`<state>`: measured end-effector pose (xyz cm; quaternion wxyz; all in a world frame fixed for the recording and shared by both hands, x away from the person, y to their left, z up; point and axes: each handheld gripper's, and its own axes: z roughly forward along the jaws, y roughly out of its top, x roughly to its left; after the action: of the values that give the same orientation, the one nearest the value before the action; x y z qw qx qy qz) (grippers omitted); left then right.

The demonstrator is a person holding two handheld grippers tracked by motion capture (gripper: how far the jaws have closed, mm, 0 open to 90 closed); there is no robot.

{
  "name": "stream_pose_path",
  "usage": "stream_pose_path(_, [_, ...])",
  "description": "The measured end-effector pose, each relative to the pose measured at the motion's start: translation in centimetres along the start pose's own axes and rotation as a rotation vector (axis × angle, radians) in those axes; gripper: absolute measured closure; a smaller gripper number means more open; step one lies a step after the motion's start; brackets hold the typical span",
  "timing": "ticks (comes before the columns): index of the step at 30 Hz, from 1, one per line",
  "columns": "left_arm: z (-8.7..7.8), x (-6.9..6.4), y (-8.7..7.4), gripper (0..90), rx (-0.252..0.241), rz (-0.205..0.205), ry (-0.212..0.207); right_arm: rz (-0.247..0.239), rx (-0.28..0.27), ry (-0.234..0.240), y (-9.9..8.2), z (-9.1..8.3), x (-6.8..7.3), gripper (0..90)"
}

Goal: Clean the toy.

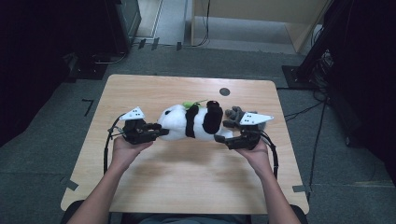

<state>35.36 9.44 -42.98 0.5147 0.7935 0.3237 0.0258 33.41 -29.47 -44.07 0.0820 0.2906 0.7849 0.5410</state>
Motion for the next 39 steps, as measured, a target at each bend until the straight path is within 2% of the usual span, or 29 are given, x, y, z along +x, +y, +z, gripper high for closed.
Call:
stream_pose_path(2, [0.1, -0.1, 0.1, 62.9, 0.010, -0.012, -0.023, -0.028, 0.013, 0.017, -0.1, 0.8, 0.2, 21.8])
stream_pose_path(3, [0.2, -0.2, 0.1, 62.9, 0.012, -0.031, -0.048, -0.043, 0.026, 0.030, -0.2, 1.1, 0.4, 19.6])
stream_pose_path(4, [0.3, -0.2, 0.2, 62.8, 0.017, -0.059, -0.076, -0.063, 0.038, 0.017, -0.2, 1.5, 0.6, 20.2])
stream_pose_path(6, [0.4, -0.2, 0.3, 62.4, 0.024, -0.099, -0.098, -0.093, 0.088, -0.032, -0.2, 2.0, 1.0, 22.3])
stream_pose_path(10, [1.0, -0.8, 0.2, 61.4, 0.015, -0.095, -0.069, -0.108, 0.113, -0.104, 0.0, 2.5, 1.4, 33.6])
stream_pose_path(13, [1.3, -1.0, 0.1, 56.1, 0.018, -0.093, -0.028, -0.091, 0.131, -0.137, 0.3, 2.4, 1.7, 49.4])
stream_pose_path(15, [1.5, -1.0, 0.1, 49.2, 0.033, -0.066, 0.019, -0.061, 0.155, -0.138, 0.7, 2.2, 1.8, 55.0])
stream_pose_path(17, [1.6, -1.0, 0.0, 38.6, 0.024, -0.039, 0.037, -0.031, 0.162, -0.133, 1.1, 1.9, 1.6, 56.3])
stream_pose_path(18, [1.6, -0.9, 0.0, 34.9, 0.006, -0.029, 0.034, -0.014, 0.161, -0.126, 1.2, 1.8, 1.4, 56.4])
stream_pose_path(21, [1.2, -0.9, -0.3, 26.7, -0.070, 0.044, 0.044, 0.051, 0.140, -0.103, 1.4, 1.1, 0.7, 56.8])
stream_pose_path(23, [0.8, -0.8, -0.4, 26.5, -0.079, 0.081, 0.081, 0.074, 0.132, -0.115, 1.5, 0.7, 0.4, 56.9])
stream_pose_path(27, [0.6, -0.1, -1.1, 25.4, -0.085, 0.056, 0.055, 0.113, 0.120, -0.138, 1.5, -0.3, -0.2, 56.7])
stream_pose_path(29, [0.9, -0.1, -1.4, 25.5, -0.073, 0.071, 0.049, 0.130, 0.110, -0.137, 1.6, -0.7, -0.3, 56.6])
stream_pose_path(30, [1.0, -0.1, -1.5, 26.1, -0.069, 0.079, 0.028, 0.133, 0.106, -0.133, 1.7, -0.8, -0.3, 56.4])
stream_pose_path(34, [1.7, -0.4, -2.0, 26.0, -0.035, 0.134, 0.037, 0.149, 0.079, -0.120, 2.1, -1.3, -0.1, 56.4])
stream_pose_path(36, [2.0, -0.4, -2.2, 25.3, -0.036, 0.138, 0.041, 0.162, 0.067, -0.110, 2.2, -1.5, 0.1, 56.5])
stream_pose_path(39, [2.3, -0.7, -2.3, 24.7, -0.061, 0.157, 0.028, 0.163, 0.057, -0.069, 2.4, -1.5, 0.4, 56.6])
